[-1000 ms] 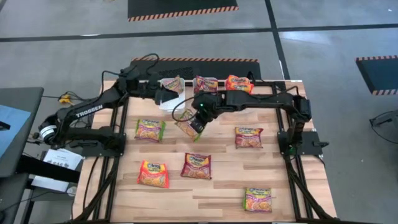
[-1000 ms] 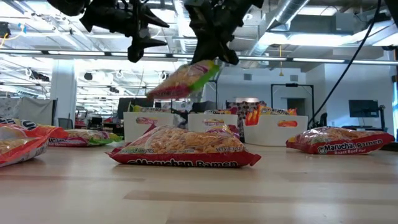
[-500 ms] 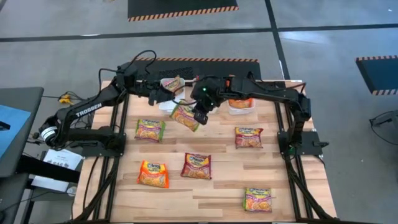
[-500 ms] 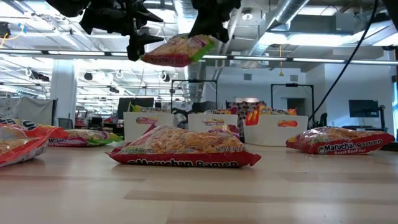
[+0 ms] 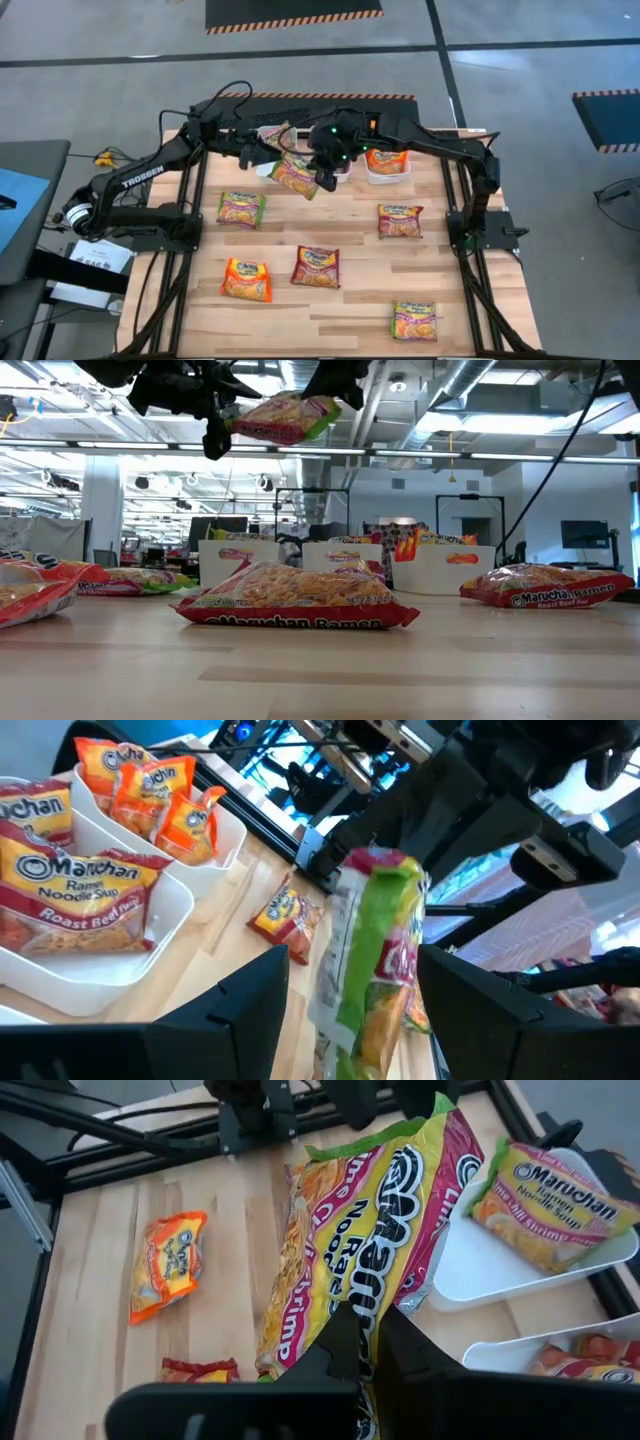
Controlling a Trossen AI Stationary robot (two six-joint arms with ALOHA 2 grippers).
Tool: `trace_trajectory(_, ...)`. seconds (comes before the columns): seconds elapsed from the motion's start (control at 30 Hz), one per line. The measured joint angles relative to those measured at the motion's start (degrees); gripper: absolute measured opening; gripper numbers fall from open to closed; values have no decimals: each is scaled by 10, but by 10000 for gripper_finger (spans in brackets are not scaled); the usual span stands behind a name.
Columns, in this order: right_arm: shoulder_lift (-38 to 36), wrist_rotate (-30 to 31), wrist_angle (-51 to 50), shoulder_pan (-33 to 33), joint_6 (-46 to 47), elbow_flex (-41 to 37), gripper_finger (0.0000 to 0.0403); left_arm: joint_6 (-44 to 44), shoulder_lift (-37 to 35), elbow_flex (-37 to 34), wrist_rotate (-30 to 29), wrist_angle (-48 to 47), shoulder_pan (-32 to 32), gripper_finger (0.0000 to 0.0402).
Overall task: Sort Maruchan noodles
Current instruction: Put the green noodle pack into the left white bin
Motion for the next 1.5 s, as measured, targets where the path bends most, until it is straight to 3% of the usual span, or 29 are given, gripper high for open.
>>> trace_trajectory(0.67, 6, -31, 60, -17, -4, 0, 16, 26, 0, 0, 50, -5, 0, 203)
trace_trajectory(0.87, 6, -31, 60, -16, 9, 0, 55, 26, 0, 0, 64, -6, 0, 142)
trace_trajectory(1.07, 6, -30, 59, -17, 8, 0, 65, 27, 0, 0, 54, -6, -1, 70)
trace_trajectory(1.5, 5, -25, 63, -18, 8, 0, 68, 12, 0, 0, 55, -6, -1, 60)
